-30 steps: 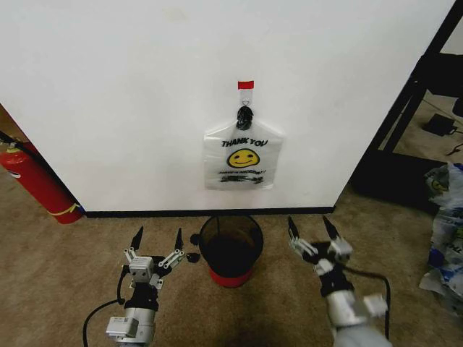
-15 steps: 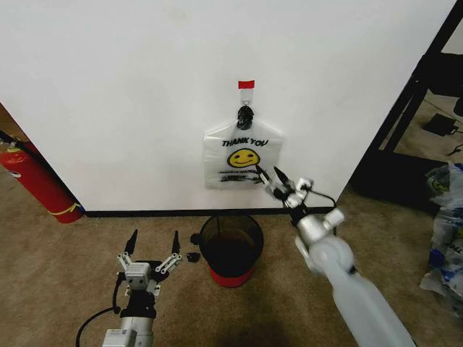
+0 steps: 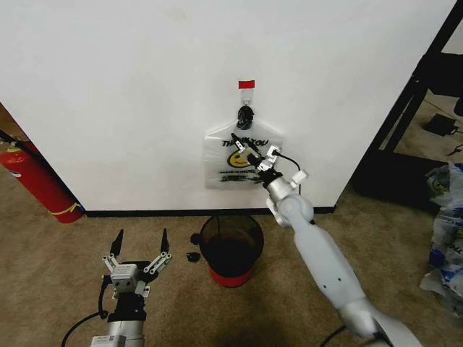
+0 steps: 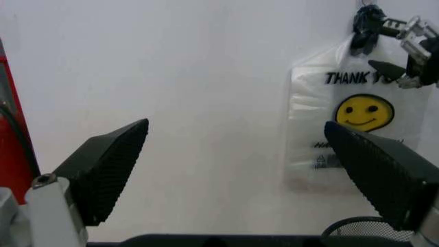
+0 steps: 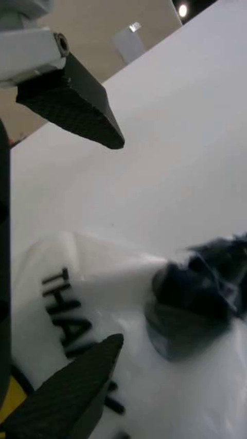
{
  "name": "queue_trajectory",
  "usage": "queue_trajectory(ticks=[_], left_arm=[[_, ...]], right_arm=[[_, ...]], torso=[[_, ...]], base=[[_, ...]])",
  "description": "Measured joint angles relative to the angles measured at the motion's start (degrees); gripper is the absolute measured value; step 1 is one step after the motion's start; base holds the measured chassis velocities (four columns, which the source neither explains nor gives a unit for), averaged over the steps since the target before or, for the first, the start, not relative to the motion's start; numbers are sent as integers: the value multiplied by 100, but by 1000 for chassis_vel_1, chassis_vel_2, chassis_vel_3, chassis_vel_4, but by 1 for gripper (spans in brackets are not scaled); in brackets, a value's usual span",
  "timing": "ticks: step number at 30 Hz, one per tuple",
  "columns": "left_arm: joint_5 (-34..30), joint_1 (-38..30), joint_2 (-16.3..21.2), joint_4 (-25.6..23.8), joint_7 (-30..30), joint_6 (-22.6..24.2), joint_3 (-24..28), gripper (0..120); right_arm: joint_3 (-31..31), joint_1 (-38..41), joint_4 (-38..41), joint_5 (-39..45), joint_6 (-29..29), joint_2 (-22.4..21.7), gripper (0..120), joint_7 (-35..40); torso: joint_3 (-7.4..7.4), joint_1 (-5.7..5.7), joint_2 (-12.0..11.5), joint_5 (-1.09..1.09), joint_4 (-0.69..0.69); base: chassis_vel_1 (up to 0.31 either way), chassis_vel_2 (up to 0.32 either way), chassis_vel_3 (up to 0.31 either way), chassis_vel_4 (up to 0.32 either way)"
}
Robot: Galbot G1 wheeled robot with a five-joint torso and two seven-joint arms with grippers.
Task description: Pick up the garbage bag from the wall and place it over the trash bin.
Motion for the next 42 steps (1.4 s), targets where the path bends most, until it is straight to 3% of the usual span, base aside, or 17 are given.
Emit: queue_trajectory(ticks=[13,25,42], left_arm=[[-53,-41,25,-102,-5,7,-1,100],[-101,-47,13,-171,-10,-3,-20,100],[-137,-116,-5,-106,-10,-10,53,100]], right_arm=[[-57,633,-397,-95,36,-46,100,-117],[-188,711,-506,-298,33,-103,100,-92],[-457,372,224,-351,1,-330,99,42]], torso=[[-1,-1,1,-1,1],[-1,-1,1,-1,0],[-1,-1,1,0,1]], base=[[0,0,0,0],[0,0,0,0],[0,0,0,0]])
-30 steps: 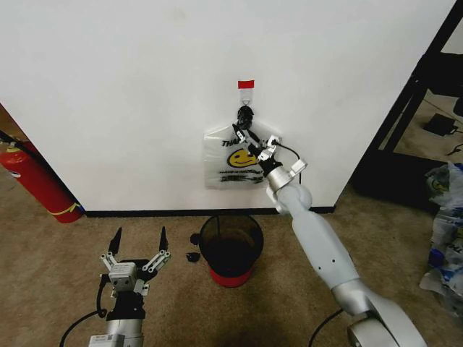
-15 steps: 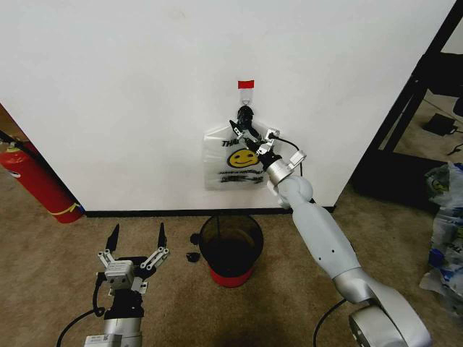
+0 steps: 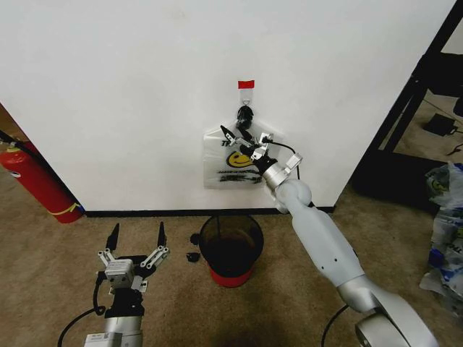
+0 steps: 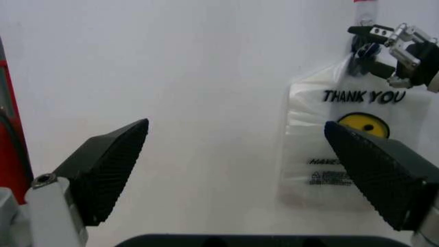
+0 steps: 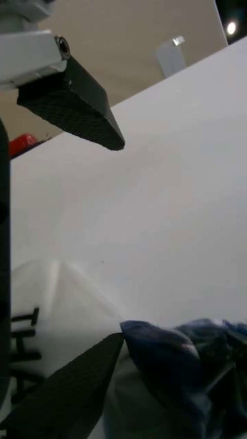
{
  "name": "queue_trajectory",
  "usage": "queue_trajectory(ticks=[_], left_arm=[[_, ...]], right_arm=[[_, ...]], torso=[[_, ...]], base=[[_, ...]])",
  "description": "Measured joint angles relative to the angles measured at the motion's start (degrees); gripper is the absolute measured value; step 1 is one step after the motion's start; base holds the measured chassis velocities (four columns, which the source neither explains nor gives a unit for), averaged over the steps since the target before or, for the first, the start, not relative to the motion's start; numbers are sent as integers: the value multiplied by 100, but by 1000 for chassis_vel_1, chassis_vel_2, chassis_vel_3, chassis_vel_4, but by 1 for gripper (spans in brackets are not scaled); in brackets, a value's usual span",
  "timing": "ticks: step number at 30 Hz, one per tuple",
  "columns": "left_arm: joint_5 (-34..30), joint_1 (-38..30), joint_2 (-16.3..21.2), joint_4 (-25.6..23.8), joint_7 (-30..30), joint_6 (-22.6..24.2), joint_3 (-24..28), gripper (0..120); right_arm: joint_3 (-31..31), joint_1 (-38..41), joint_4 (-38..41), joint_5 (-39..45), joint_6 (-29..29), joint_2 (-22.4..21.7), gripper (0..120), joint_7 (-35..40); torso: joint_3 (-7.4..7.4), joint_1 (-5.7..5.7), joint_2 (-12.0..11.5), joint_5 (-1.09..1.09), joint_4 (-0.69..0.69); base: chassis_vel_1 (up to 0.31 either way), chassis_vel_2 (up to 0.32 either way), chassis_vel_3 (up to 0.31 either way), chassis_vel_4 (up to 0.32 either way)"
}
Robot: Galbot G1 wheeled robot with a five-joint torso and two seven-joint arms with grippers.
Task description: Pick up the garbage bag from the wall and place it over the trash bin.
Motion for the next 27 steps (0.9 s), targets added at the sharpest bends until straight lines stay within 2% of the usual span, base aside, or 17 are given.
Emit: queue_trajectory(ticks=[8,14,16,22,23,27], left_arm=[[3,8,14,6,4,-4,11,100],[-120,-85,97,2,10,19,-33,100],[-135,-96,108,5,10,23,-36,100],[-187,-132,119,24,12,36,-38,100],[-187,-132,119,24,12,36,-38,100],[-209,-155,119,42,17,44,-39,100]], right_arm=[[92,93,-85,285,57,-15,99,321],[137,87,-69,322,49,-37,75,391],[142,86,-74,316,46,-36,72,391],[154,83,-134,292,40,-58,47,391],[154,83,-134,292,40,-58,47,391],[145,81,-166,280,39,-70,29,414]], torso=[[0,0,0,0,-1],[0,0,0,0,-1],[0,0,0,1,-1],[0,0,0,0,-1],[0,0,0,0,-1],[0,0,0,0,-1]], base=[[0,0,0,0],[0,0,0,0],[0,0,0,0],[0,0,0,0],[0,0,0,0],[0,0,0,0]])
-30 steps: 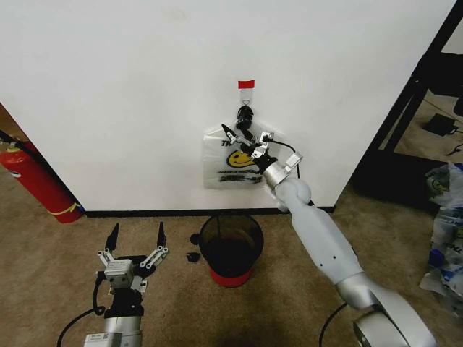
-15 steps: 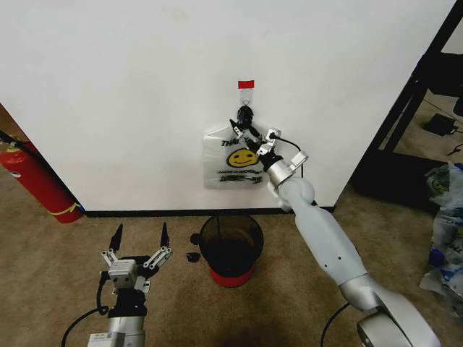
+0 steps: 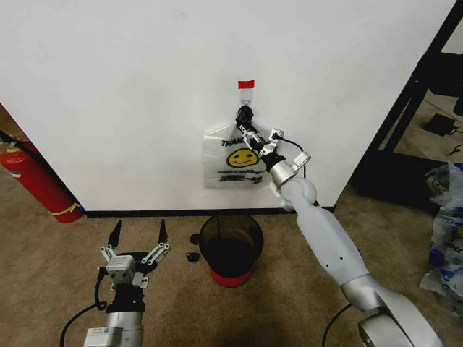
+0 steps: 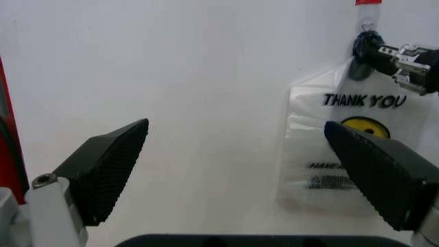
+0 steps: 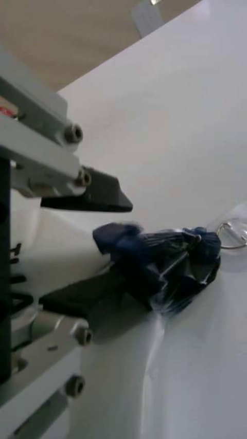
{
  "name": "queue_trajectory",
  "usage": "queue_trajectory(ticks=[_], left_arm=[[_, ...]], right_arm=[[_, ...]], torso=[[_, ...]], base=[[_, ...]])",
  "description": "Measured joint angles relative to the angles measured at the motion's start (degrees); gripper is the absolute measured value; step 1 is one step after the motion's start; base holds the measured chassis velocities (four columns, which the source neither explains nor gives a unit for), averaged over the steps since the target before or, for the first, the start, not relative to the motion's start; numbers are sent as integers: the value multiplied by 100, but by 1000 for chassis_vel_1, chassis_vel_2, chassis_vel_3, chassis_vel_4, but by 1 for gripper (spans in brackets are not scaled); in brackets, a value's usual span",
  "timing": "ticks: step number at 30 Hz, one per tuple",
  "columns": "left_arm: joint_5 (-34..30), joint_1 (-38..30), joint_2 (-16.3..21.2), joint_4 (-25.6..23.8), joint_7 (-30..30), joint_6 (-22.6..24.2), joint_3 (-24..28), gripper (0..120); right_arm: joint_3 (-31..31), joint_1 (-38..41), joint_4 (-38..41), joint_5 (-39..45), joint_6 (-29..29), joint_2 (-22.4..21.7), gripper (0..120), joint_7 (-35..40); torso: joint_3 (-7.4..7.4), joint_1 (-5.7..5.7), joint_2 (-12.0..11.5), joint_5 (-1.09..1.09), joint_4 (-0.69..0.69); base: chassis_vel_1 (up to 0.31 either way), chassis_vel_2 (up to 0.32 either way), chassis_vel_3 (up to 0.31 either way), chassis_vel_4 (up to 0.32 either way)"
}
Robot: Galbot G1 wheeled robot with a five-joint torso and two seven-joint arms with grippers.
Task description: Pick up the garbage bag from the wall and place it over the trash bin.
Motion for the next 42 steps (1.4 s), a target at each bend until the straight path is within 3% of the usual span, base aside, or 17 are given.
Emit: queue_trajectory(ticks=[9,22,34,42], left_arm=[[-66,-37,-2,10,6,38,3,100],[-73,11,21,-62,13,38,-26,100],[-33,13,44,-114,17,10,76,100],[-43,-68,121,-96,16,5,158,100]], right_arm=[[-46,23,8,7,0,-69,0,49],[-28,-111,191,3,11,-141,0,132],[-34,-858,1376,-96,-11,-725,0,315],[37,-1870,2384,-432,-17,-1031,0,623]], torso=[[0,0,0,0,0],[0,0,0,0,1],[0,0,0,-1,0],[-1,0,0,0,2]], base=[[0,0,0,0],[0,0,0,0],[0,0,0,0],[0,0,0,0]])
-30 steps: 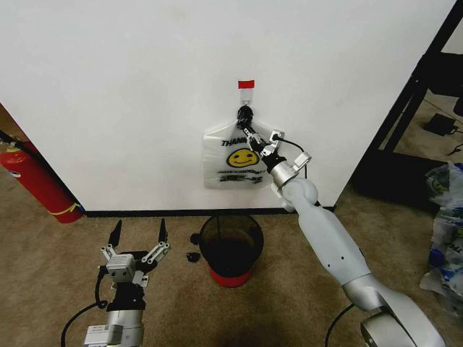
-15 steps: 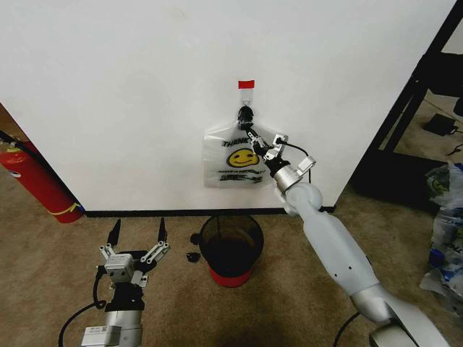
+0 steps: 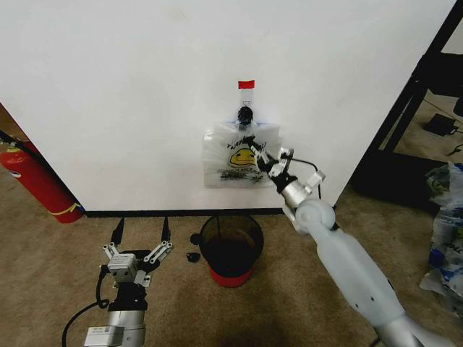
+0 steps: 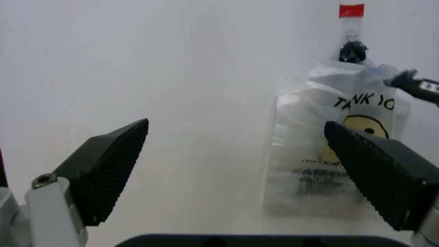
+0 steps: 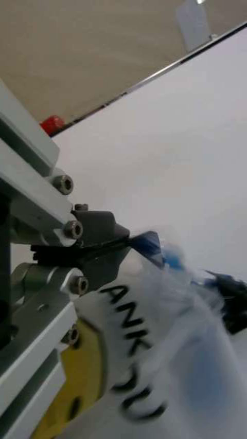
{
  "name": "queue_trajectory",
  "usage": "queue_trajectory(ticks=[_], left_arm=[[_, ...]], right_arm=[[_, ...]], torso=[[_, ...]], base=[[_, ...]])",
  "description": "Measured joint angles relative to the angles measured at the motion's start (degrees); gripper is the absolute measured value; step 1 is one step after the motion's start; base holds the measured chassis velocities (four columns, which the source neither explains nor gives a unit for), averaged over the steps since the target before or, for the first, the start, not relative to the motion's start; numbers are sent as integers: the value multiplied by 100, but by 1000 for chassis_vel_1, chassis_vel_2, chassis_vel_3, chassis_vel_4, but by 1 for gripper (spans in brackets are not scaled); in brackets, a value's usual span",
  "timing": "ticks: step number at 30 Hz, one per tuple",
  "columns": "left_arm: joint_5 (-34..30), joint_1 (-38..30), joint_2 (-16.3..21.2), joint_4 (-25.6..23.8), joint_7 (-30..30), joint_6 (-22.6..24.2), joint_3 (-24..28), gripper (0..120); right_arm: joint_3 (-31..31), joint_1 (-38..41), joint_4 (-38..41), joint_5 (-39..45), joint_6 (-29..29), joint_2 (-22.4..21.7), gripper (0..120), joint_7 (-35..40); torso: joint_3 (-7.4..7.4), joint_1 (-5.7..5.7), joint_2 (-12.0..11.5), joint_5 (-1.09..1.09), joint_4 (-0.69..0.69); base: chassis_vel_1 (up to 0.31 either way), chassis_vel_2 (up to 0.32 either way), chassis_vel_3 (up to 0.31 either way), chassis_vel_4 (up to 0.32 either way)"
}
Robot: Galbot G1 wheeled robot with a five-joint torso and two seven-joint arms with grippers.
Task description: Pick up the garbage bag from the wall and place it over the trash bin.
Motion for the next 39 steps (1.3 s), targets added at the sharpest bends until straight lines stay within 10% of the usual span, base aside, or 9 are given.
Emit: queue_trajectory(ticks=[39], left_arm=[[-226,-265,348,12,0,-13,313,100]], right_arm=[[1789,-4794,2537,-2367,948,4,0,-732]], torso=[[0,0,0,0,-1]], base=[[0,0,0,0]])
